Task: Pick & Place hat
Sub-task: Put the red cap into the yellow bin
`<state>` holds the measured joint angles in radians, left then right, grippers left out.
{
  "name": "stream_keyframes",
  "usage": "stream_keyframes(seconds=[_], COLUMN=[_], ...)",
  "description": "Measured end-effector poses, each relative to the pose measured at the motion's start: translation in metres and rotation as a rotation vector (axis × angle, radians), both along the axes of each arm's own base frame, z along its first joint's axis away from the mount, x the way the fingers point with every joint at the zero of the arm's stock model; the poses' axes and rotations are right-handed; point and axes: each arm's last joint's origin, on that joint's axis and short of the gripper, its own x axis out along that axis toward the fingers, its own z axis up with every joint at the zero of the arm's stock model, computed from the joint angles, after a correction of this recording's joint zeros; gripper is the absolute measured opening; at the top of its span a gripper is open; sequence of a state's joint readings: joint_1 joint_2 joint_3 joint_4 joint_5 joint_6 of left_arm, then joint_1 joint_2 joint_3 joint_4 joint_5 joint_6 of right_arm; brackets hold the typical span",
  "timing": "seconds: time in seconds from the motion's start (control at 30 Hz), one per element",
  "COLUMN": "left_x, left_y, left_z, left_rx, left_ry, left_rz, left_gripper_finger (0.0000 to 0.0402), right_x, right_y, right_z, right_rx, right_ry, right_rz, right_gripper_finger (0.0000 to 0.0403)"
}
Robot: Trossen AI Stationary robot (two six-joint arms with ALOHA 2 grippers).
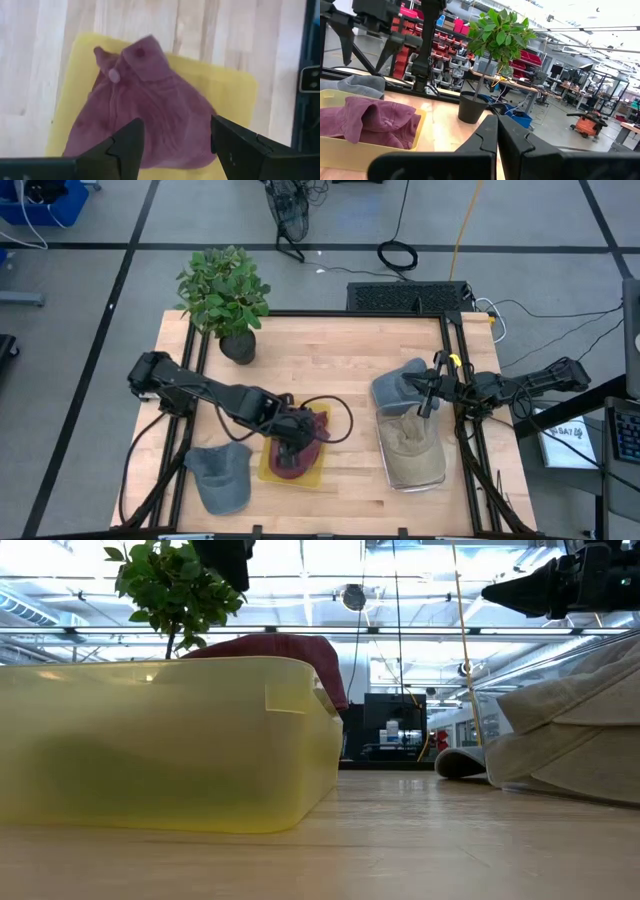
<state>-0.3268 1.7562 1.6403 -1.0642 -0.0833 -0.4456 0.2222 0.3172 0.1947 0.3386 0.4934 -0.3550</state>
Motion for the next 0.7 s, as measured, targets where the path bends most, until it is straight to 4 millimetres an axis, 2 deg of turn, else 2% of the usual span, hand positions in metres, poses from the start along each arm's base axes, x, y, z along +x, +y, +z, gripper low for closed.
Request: stream_keyframes(seconds=[0.1,0.17,0.23,0.4,0.53,0.7], left_x=[0.002,0.008,0.017,0.034,0.045,0.053], left_y=[0.001,-0.002,-0.010,-0.022,-0.020,-0.005], left_z=[-0.002,-0.004,-0.008,-0.017,-0.028,-0.045], left_rx=[0.015,0.032,0.020,-0.025,-0.018,-0.018], left_ry=[0.002,-0.037,-0.090,-0.188,-0.190,-0.107], left_rz=[-0.031,-0.086,-0.138,-0.231,-0.226,-0.166], left_gripper_finger=[0.0224,0.0202,0.0159,0.0021,0.0017,0.0005], right_x=[0.000,0.000,0.000,0.000,0.000,0.000], right_y=[0.000,0.000,0.000,0.000,0.000,0.000], right_z=[0.000,0.000,0.000,0.000,0.000,0.000], right_rx=[0.000,0.000,0.000,0.002,0.002,0.002], right_ry=[0.000,0.000,0.000,0.000,0.000,0.000], right_rz=[0.000,0.000,0.000,0.001,0.000,0.001], right_gripper_finger=[0.0000,0.0000,0.0000,0.0000,0.0000,0.0000])
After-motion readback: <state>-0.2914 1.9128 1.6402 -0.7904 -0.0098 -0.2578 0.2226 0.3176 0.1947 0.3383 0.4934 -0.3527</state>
